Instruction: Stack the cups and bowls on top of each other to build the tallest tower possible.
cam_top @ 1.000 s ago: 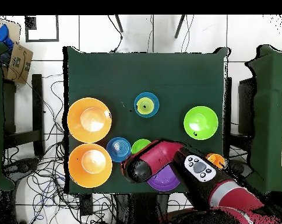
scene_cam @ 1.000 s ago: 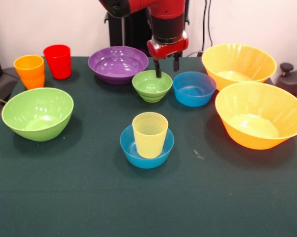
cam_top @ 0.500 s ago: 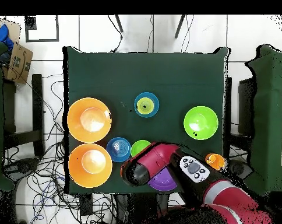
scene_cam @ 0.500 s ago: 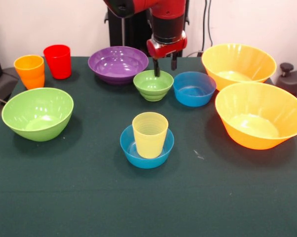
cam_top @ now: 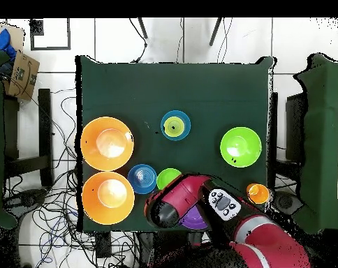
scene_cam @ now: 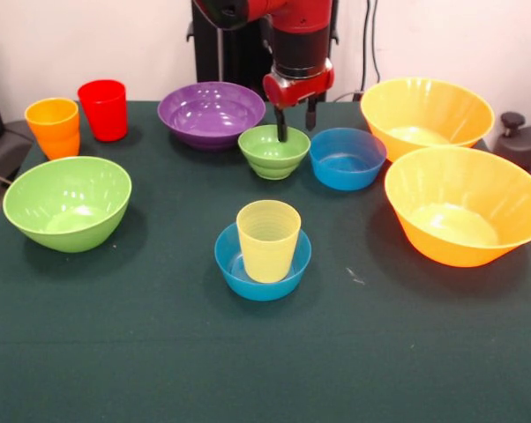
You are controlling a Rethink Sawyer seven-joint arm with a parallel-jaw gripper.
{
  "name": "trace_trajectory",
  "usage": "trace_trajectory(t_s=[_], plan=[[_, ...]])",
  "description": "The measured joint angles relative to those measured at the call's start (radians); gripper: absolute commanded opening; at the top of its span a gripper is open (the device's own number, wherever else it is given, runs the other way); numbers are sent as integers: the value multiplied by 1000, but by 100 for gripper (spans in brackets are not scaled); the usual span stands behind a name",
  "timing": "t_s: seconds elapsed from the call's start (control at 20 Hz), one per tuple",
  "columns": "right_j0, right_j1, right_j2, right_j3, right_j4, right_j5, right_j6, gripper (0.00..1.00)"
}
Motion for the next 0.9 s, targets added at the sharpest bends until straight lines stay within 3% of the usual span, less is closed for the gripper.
trace_trajectory(t_s=[0.3,0.9], plan=[[18,0,-30,0,-4,-54,0,100],[24,0,-54,0,-5,-62,0,100]])
